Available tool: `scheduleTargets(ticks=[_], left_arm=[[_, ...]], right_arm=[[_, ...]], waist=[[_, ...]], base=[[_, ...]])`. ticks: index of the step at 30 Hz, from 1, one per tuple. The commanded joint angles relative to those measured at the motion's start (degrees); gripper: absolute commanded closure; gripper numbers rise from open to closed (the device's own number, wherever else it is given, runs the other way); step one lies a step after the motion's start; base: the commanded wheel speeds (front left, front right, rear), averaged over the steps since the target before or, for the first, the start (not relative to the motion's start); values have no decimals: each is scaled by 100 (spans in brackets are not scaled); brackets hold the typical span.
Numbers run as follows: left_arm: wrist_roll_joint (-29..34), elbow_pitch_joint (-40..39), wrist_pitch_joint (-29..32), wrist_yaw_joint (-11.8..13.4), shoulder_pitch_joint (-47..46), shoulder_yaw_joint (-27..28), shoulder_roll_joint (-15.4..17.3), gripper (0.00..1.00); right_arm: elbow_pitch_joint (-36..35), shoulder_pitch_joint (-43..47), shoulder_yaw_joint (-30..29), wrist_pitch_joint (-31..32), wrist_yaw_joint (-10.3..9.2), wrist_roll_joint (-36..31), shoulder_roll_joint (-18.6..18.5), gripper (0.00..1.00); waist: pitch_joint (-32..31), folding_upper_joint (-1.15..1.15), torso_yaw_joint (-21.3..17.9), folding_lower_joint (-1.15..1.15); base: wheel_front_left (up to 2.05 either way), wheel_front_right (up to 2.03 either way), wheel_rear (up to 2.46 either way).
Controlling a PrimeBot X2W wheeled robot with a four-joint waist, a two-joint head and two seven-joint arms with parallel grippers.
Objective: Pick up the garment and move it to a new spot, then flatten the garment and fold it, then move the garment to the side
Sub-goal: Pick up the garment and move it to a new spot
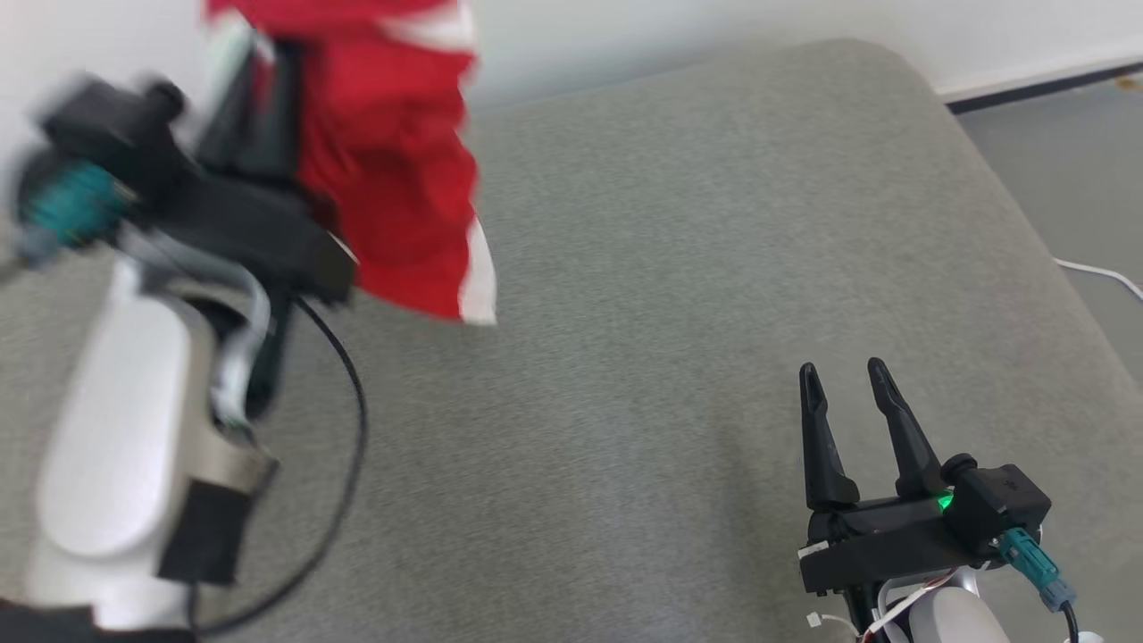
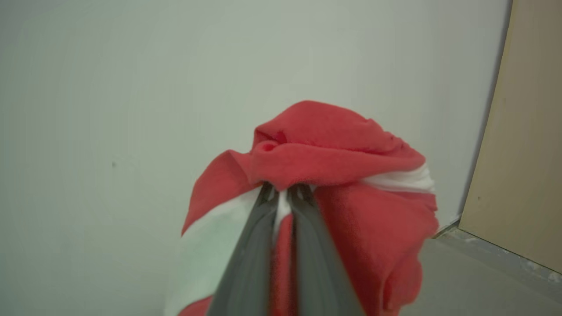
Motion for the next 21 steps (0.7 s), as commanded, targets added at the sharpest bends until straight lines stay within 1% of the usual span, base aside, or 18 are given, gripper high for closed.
scheduleTargets(ticks=[1, 4, 6, 10, 14, 15, 16, 17, 18, 21], left_arm=[[-90, 79, -51, 9, 207, -52, -88, 100], [-84, 349, -202, 116, 573, -81, -203, 100], [-67, 623, -288, 128, 850, -179, -285, 100], [-96, 1296, -476, 37, 1171, -381, -434, 100], [-149, 1932, -619, -60, 1355, -625, -639, 100], [-149, 1932, -619, -60, 1355, -625, -639, 100], [-115, 2065, -665, -58, 1360, -677, -647, 91], [-26, 2164, -761, -68, 1329, -734, -640, 31], [-19, 2242, -858, -83, 1303, -775, -675, 0], [-42, 2273, -1135, -106, 1200, -828, -766, 0]], right_arm=[[-6, 25, 11, -3, -12, 30, 11, 0], [-5, -19, 68, -4, -12, 71, 13, 0], [15, -39, 81, -4, -12, 101, 12, 0], [67, -40, 113, -4, -12, 128, 13, 0], [119, -38, 88, -4, -12, 106, 14, 0], [119, -38, 88, -4, -12, 106, 14, 0], [135, -36, 88, -4, -12, 87, 13, 0], [151, -29, 61, -4, -12, 70, 11, 0], [167, -22, 47, -4, -12, 56, 12, 0], [191, 43, -30, -4, -12, 12, 11, 0]], waist=[[42, 0, -233, 1], [113, 0, -383, 1], [150, 0, -457, 1], [193, 0, -529, 1], [163, 0, -497, 1], [163, 0, -497, 1], [145, 0, -475, 1], [120, 0, -444, 1], [93, 0, -414, 1], [-32, 0, -295, 1]], base=[[0, 0, 0], [0, 0, 0], [0, 0, 0], [0, 0, 0], [0, 0, 0], [0, 0, 0], [0, 0, 0], [0, 0, 0], [0, 0, 0], [0, 0, 0]])
